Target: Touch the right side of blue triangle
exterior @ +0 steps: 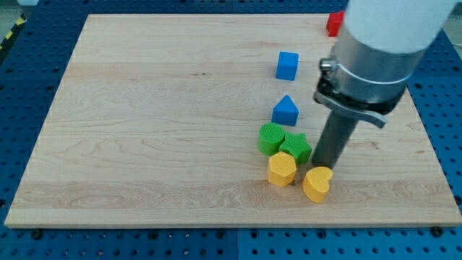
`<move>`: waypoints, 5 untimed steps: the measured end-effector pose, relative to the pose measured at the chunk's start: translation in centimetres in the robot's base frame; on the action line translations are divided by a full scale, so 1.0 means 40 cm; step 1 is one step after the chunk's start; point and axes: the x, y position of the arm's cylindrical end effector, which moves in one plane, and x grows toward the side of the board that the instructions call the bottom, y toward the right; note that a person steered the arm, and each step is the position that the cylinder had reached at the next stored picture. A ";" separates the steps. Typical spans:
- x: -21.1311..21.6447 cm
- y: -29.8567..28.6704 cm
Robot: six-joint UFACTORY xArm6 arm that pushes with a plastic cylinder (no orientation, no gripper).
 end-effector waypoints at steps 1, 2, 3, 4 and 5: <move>-0.020 -0.088; -0.095 -0.116; -0.102 -0.065; -0.085 0.044; -0.145 0.088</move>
